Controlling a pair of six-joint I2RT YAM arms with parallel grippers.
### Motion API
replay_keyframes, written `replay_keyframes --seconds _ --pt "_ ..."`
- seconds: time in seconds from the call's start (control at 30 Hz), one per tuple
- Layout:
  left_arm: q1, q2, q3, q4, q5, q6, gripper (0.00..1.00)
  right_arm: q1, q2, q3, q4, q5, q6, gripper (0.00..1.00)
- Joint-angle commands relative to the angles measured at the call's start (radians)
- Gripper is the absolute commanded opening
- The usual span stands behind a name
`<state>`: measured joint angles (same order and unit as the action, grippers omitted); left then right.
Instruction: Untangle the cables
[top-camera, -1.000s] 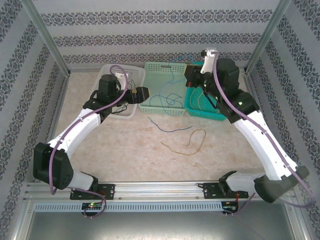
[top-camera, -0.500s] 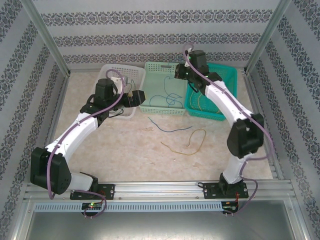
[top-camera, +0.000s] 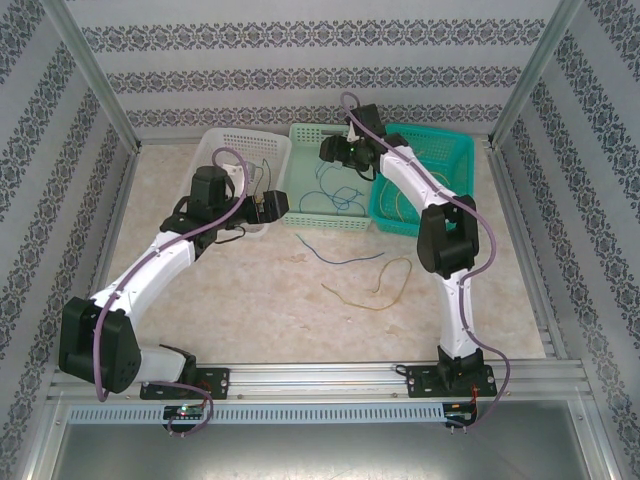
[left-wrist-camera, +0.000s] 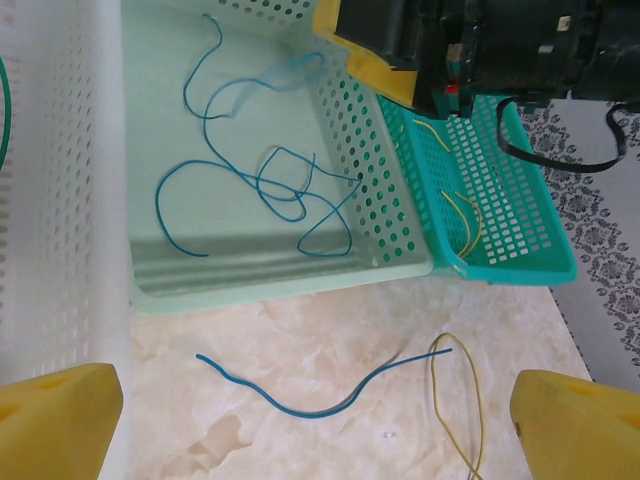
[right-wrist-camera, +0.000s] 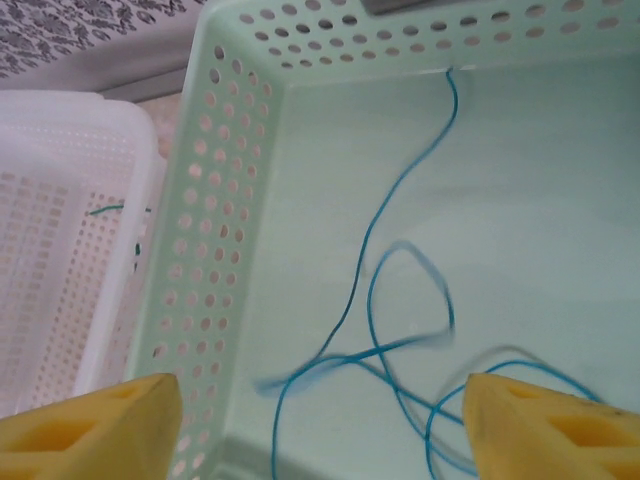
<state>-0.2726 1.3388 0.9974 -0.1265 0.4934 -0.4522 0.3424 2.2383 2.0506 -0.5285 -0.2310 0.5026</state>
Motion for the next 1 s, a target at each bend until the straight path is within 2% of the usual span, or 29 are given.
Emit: replay_keyframes --seconds 0.0,0.07,0.23,0.37,0.5,0.77,0.97 --pt "0.008 -0.03 -0.014 -0.029 0.015 0.017 1.0 0.004 -0.086 0.012 -0.057 -0.034 -0.048 0.83" --pt "0.007 -0.026 -0.017 -0.027 0.014 0.016 1.0 0.013 -0.148 -0.016 -0.052 -0.011 -0.076 0.9" --pt "0.008 -0.012 -0.021 -0.014 0.029 -0.001 1.0 0.021 -0.279 -0.082 -0.105 -0.005 -0.095 0.92" --pt "0.009 -0.017 -0.032 -0.011 0.029 -0.005 1.0 0.031 -0.444 -0.275 -0.077 0.007 -0.109 0.93" --pt "0.008 -0.02 -0.039 -0.006 0.033 -0.006 1.0 0.058 -0.624 -0.504 -0.081 0.091 -0.122 0.91" --pt "0.004 -0.007 -0.041 0.001 0.051 -0.001 1.0 0.092 -0.923 -1.016 -0.125 0.094 0.135 0.78" --pt "0.003 -0.005 -0.043 0.001 0.052 0.003 1.0 0.156 -1.086 -1.223 -0.126 0.159 0.176 0.78"
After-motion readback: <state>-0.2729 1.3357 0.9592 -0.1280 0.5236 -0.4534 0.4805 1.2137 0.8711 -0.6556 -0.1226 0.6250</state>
